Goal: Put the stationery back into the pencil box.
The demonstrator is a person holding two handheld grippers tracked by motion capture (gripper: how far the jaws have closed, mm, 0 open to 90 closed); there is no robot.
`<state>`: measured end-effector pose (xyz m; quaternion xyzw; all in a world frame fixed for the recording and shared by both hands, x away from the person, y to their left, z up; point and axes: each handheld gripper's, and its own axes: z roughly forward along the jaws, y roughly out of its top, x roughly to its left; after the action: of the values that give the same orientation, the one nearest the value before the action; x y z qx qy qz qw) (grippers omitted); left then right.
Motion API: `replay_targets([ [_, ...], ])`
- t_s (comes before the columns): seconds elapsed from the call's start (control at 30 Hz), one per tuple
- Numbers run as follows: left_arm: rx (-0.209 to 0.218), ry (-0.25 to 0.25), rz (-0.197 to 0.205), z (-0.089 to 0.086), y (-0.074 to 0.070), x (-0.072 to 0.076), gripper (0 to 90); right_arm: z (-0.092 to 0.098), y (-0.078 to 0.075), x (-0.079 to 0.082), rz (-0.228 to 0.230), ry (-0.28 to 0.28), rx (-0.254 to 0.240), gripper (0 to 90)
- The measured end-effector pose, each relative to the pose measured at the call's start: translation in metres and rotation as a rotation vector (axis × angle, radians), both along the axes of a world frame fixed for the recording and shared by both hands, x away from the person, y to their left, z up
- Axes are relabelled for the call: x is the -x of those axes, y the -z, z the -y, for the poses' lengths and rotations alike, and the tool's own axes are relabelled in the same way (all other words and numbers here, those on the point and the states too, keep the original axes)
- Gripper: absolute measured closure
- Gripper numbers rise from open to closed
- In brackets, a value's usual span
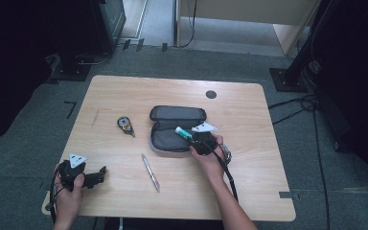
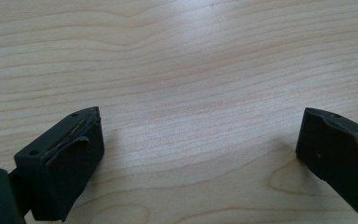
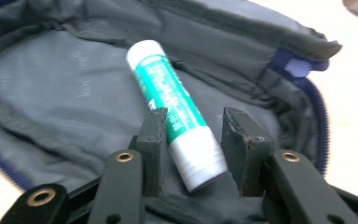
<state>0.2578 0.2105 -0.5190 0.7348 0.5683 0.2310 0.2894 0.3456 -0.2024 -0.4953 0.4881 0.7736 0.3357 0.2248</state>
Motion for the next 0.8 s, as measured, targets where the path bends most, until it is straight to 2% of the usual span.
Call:
replay_targets([
  [0.1,0.000,0.000,0.000,0.000,0.000,0.000,1.0,-0.001,0.000,-0.002,0.007,0.016,0.020,59.0],
  [0.3,-0.002,0.001,-0.001,0.000,0.000,0.000,1.0,-0.003,0.001,-0.007,0.037,0.053,0.110,52.1],
  [0.5,-0.002,0.001,-0.001,0.000,0.000,0.000,1.0,-0.004,0.002,-0.011,0.079,0.087,0.186,53.4],
  [0.6,-0.002,0.001,-0.001,0.000,0.000,0.000,1.1,-0.003,0.004,-0.013,0.075,0.090,0.186,54.1],
  [0.7,-0.002,0.001,-0.001,0.000,0.000,0.000,1.1,-0.003,0.004,-0.012,0.085,0.073,0.182,64.6],
  [0.8,-0.002,0.001,-0.001,0.000,0.000,0.000,1.1,-0.003,0.004,-0.013,0.111,0.088,0.186,67.4],
])
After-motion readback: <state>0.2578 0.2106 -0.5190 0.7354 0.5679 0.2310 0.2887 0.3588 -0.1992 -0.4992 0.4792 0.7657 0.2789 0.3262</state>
